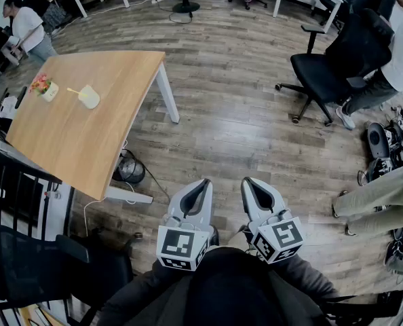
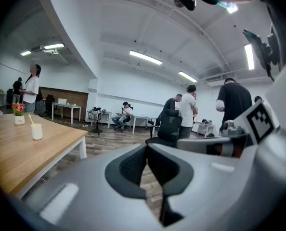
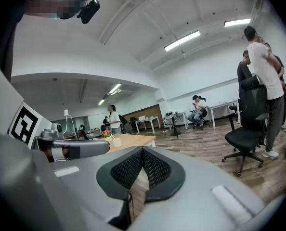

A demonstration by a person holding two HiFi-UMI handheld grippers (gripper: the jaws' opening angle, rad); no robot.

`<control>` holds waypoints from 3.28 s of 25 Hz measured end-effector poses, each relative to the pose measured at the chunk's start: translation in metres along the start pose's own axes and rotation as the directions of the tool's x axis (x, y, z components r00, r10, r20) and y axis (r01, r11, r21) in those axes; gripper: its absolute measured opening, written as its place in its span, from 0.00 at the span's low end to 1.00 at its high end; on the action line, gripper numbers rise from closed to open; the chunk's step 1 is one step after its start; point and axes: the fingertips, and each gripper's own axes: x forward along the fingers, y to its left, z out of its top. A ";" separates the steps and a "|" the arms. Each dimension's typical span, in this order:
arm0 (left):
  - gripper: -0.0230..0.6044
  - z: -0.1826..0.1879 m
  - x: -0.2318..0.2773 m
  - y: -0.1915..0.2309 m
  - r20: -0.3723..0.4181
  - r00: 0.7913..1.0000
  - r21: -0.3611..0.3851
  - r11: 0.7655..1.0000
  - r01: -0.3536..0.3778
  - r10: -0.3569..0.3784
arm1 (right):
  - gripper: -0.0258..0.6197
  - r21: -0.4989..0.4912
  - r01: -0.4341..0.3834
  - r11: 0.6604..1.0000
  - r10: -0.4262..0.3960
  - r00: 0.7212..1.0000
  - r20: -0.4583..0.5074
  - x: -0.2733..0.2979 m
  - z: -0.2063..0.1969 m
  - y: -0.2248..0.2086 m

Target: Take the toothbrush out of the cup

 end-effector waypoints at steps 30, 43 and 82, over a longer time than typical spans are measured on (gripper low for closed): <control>0.05 0.054 0.198 0.071 -0.076 0.958 0.052 0.961 -0.273 0.276 | 0.04 0.063 -0.315 0.947 0.315 0.949 0.005 0.203 0.072 -0.132; 0.05 0.060 0.207 0.127 -0.084 0.906 -0.008 0.909 -0.417 0.414 | 0.04 0.064 -0.438 0.897 0.441 0.896 -0.049 0.267 0.077 -0.115; 0.05 0.091 0.086 0.451 0.005 0.607 -0.246 0.589 -0.770 0.795 | 0.04 -0.076 -0.833 0.548 0.798 0.548 -0.252 0.512 0.098 0.178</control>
